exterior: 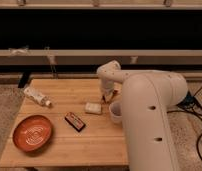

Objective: Place the pepper on the white sponge

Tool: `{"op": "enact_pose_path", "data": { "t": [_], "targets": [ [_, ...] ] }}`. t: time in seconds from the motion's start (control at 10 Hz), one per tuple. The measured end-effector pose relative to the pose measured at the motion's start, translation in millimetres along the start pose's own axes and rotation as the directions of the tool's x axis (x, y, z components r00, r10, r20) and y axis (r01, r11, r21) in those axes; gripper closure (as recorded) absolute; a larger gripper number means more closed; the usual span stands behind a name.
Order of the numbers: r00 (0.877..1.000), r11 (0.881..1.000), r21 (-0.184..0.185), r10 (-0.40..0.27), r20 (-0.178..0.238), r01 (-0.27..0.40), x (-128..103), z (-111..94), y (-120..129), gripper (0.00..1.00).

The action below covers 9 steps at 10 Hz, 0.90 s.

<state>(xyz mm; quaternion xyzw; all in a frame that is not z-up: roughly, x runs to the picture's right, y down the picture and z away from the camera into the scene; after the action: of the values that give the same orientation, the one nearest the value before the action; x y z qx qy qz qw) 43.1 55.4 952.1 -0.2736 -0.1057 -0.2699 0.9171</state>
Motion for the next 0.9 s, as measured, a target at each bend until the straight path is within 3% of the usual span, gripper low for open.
{"op": "enact_pose_path", "data": {
  "t": [0.4, 0.9],
  "targets": [
    [0.998, 0.999, 0.016, -0.046, -0.039, 0.046, -12.8, -24.6, -5.8, 1.00],
    [0.985, 0.985, 0.010, -0.170, 0.007, 0.170, -101.1, -30.1, -19.5, 1.00]
  ]
}}
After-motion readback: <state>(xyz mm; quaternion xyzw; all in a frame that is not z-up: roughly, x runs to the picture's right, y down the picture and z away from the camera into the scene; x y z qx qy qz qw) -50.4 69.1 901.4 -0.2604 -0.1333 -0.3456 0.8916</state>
